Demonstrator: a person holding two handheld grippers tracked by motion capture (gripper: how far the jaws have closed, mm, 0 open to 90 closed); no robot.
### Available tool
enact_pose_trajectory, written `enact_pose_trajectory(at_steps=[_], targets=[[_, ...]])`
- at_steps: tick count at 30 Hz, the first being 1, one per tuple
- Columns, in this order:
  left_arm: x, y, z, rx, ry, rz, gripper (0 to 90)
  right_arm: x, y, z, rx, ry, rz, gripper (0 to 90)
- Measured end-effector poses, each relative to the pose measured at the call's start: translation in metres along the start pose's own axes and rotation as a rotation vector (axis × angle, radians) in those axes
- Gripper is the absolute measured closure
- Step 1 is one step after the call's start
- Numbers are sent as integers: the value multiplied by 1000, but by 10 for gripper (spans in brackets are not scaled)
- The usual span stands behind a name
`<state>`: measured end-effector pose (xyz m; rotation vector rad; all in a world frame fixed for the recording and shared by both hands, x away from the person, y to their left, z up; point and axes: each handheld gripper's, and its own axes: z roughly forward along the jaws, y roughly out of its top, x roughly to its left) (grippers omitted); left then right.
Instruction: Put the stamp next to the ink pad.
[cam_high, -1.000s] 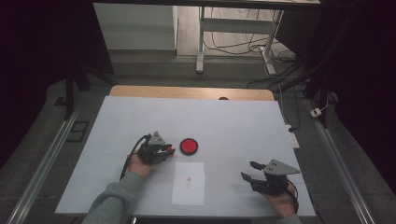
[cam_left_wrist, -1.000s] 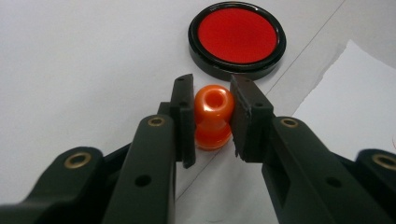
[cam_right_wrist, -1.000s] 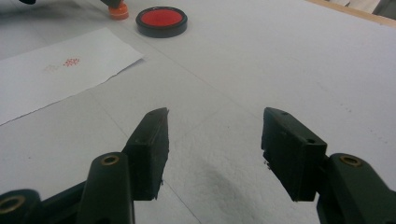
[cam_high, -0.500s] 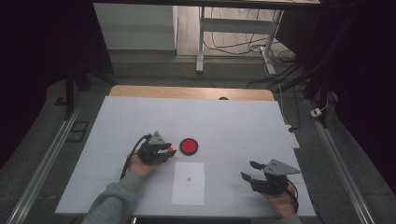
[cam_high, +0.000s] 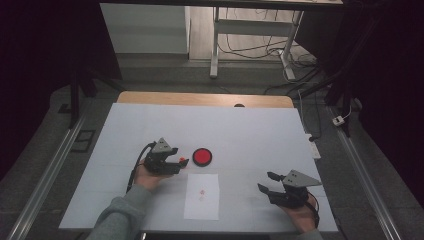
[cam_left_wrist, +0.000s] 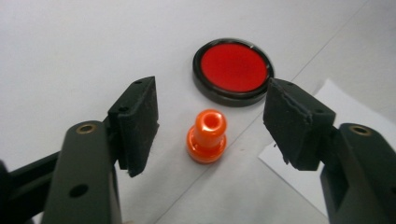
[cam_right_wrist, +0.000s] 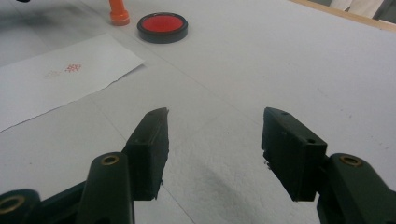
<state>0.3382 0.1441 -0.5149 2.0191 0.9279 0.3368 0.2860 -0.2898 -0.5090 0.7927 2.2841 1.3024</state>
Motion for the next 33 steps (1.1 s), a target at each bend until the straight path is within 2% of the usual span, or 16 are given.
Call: enact_pose_trajectory(at_steps=[6,15,20,23,31,33], targets=[[-6,2,-9,-4,-24,-1,329,-2,1,0,-9,12,7,412],[-19,0,-32,-29,-49,26,323,-4,0,-1,-14,22,2,409],[-25,-11,-46,-33,-54,33,321,-3,1,-3,-14,10,-5,408],[-28,-19,-53,-34,-43,31,318,-2,2,-5,-17,13,-7,407],[-27,-43,-72,-33,-23,9,315,-1,1,-7,-10,-5,-22,405],[-25,-50,-78,-34,-14,1,315,0,1,-7,-5,3,-24,404]])
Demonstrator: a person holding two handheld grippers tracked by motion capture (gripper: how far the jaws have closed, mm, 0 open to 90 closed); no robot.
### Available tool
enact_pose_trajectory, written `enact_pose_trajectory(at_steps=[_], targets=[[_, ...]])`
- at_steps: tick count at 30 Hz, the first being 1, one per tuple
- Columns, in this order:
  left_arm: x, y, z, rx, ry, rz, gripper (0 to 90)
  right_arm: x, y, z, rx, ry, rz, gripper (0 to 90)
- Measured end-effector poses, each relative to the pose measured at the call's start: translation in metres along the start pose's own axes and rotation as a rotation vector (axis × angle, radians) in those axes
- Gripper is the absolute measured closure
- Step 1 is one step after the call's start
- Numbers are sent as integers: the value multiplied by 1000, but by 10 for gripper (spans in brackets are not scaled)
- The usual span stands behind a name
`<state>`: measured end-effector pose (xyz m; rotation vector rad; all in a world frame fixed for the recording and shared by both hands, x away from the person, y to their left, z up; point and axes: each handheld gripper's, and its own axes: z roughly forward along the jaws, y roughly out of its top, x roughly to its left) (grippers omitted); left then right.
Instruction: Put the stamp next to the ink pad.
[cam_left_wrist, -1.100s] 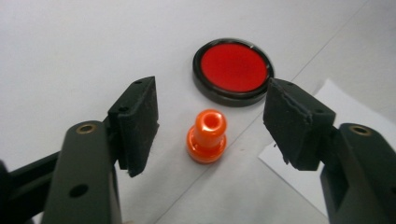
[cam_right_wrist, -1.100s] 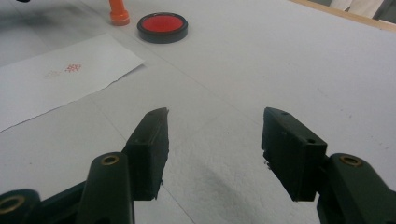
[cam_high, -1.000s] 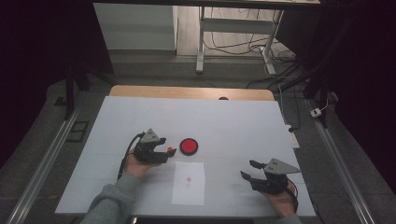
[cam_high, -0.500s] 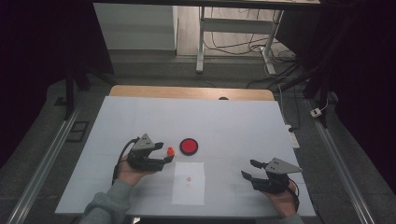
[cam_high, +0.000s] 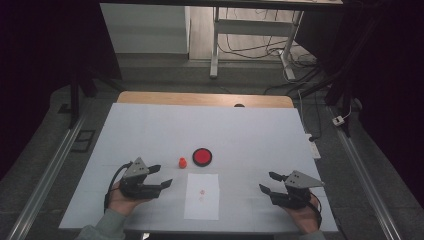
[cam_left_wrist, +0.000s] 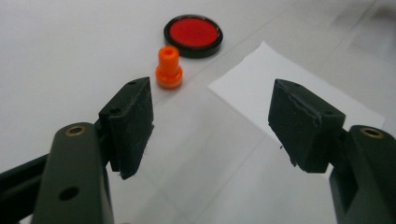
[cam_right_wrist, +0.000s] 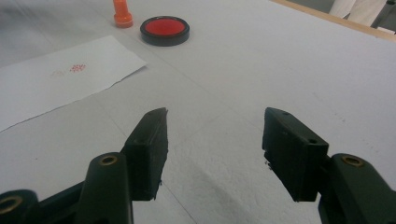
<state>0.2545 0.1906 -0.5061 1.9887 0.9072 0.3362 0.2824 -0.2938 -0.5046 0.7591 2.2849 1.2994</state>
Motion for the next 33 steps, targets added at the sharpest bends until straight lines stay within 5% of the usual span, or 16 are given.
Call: enact_pose_trajectory(at_steps=[10,33], targets=[[6,-27,-24,-6,24,-26,314,3,-1,3,24,-3,-28,402],[6,-28,-21,0,20,-29,308,2,-1,3,38,-26,-49,403]])
